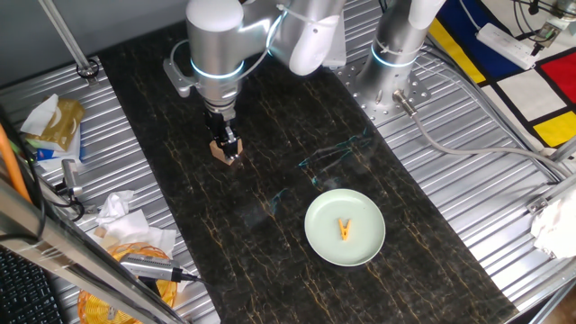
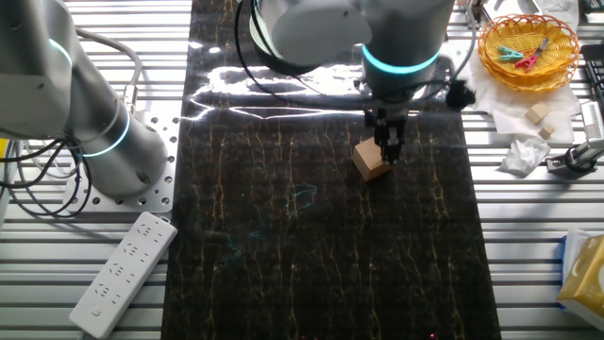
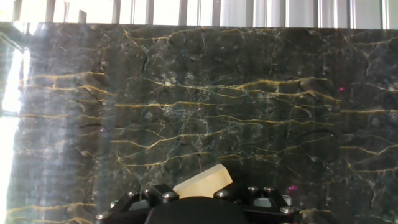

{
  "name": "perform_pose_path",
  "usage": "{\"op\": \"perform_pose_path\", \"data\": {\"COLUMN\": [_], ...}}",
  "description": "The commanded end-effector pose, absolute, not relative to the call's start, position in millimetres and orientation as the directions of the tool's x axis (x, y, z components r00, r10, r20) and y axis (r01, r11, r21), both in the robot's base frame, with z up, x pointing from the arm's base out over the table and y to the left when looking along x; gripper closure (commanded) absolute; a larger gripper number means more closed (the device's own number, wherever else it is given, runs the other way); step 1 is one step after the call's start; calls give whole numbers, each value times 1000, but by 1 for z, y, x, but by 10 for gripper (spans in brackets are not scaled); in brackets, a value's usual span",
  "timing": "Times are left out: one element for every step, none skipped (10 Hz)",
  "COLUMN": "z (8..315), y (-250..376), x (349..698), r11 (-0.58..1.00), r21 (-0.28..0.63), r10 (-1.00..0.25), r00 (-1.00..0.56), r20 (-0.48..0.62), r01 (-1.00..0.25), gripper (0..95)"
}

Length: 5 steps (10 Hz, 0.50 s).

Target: Approach and touch the side of the small block

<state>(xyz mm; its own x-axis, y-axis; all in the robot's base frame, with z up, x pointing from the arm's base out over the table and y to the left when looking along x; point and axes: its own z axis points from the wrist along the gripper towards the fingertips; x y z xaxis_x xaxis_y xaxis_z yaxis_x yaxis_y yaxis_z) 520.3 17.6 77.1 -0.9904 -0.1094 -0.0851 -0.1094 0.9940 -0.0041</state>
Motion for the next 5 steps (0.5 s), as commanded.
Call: {"op": "perform_pose_path", "data": {"z": [83,83,82,78,75], "y": [18,18,18,16,14], "x": [517,517,517,518,518], "r11": [991,991,991,988,987], "r21": [-3,-3,-3,-4,-2], "r10": [-134,-133,-133,-152,-162], "r00": [-989,-989,-989,-985,-983], "r20": [-61,-61,-62,-77,-85], "r01": [-134,-133,-133,-153,-162], "gripper": [0,190,190,190,190]}}
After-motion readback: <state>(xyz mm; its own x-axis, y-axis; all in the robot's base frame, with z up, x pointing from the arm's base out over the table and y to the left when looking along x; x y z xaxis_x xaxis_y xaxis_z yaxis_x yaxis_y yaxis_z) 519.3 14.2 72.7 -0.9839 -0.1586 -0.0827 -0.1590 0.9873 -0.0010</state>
